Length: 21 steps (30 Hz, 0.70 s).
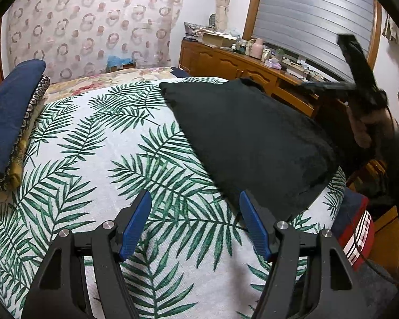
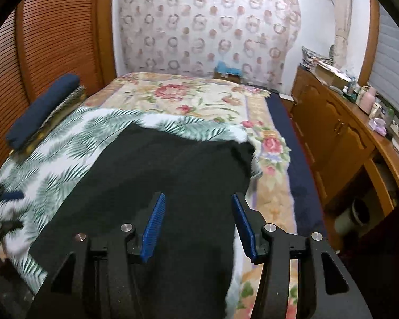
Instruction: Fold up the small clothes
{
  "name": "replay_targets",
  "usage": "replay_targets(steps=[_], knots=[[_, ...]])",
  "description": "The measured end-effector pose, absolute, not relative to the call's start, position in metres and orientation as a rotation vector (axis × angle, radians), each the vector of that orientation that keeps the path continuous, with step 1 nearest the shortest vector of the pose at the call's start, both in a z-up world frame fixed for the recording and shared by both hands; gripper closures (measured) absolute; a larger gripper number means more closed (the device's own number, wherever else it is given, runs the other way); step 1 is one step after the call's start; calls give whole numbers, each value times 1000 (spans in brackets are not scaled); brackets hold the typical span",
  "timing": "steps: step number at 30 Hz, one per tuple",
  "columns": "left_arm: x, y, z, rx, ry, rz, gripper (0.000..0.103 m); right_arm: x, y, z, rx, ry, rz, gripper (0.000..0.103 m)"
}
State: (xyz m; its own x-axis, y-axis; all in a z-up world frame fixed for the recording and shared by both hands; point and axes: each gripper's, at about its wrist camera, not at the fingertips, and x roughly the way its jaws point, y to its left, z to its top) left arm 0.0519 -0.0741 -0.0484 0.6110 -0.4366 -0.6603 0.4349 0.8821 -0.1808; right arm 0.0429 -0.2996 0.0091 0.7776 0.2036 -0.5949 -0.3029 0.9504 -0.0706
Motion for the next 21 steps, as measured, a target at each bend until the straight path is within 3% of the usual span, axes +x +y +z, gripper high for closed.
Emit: replay_targets(steps=[21], knots=[[47,-118,-58,77,823,-599,33,-13,-321,-42,-195,716,308,49]])
